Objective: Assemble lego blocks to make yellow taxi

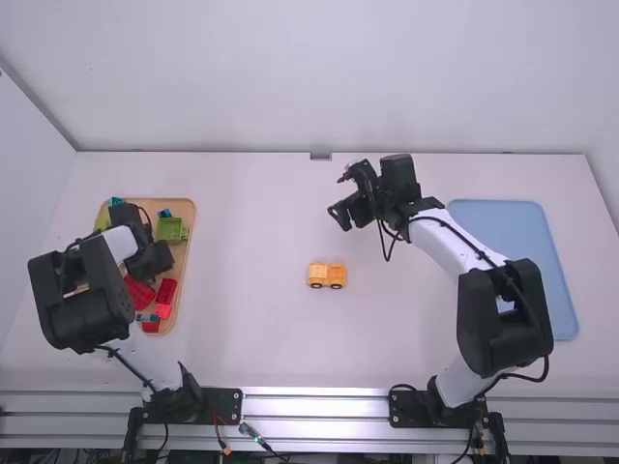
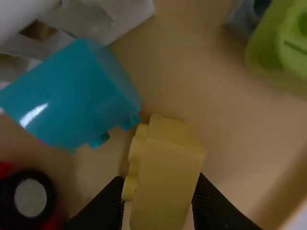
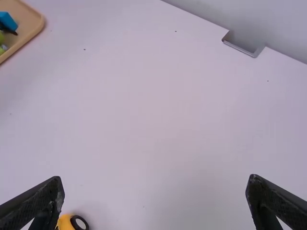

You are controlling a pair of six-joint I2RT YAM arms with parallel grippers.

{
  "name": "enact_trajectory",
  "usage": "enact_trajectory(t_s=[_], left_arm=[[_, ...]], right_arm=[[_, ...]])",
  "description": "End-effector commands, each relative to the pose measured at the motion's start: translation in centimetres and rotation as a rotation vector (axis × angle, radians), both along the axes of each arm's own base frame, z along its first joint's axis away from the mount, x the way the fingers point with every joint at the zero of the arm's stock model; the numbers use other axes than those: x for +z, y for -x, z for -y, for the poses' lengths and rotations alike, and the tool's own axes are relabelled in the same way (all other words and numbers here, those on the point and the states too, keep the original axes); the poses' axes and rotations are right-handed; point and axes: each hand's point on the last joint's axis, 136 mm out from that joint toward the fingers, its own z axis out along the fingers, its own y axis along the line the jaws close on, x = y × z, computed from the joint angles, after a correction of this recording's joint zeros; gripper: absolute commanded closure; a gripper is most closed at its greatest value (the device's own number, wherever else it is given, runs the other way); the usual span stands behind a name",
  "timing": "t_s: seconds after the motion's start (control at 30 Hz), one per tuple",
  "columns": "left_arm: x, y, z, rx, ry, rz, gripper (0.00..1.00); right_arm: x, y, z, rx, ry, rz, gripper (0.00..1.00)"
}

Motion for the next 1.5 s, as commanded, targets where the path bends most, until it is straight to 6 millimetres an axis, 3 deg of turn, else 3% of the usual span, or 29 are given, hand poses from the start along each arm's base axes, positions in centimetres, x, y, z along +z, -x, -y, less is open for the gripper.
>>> enact_trajectory(t_s=[0.0,0.13,0.37,0.97,1.03,1.3,1.4,1.43,1.47], left_arm=[[-1.4,1.3,0.3,-0.059,-0.011,-0.051,0.64],[-1.9,1.2,0.3,-0.121,-0.035,-0.038,0.64],[-2.3,1.6,0.5,-0.117,-0.032,-0.04,0.74],[-1.0,0.6,0.1,-0.052,-0.016,-0.03,0.92],[0.1,0.0,-0.2,-0.049,-0.021,-0.018,0.98],[5.3,-2.1,-0.3,-0.029,-0.081,0.135,0.98],[8.7,-3.6,2.3,-0.127,-0.139,0.259,0.98],[8.7,-3.6,2.3,-0.127,-0.139,0.259,0.98],[9.8,-4.2,3.6,-0.17,-0.155,0.301,0.98]], right_arm=[[2.3,-0.3,0.0,-0.002,-0.015,0.049,0.01],[2.2,-0.2,0.1,-0.002,-0.013,0.043,0.01],[2.2,-0.3,0.1,-0.002,-0.014,0.043,0.01],[2.4,-0.5,0.0,-0.002,-0.017,0.056,0.01],[2.8,-0.8,-0.1,-0.005,-0.028,0.075,0.01],[4.5,-1.2,-1.3,-0.016,-0.144,0.073,0.01],[5.9,-0.3,-2.9,0.071,-0.24,0.068,0.01],[5.9,-0.3,-2.9,0.071,-0.24,0.068,0.01],[6.3,-0.2,-3.2,0.069,-0.277,0.052,0.01]])
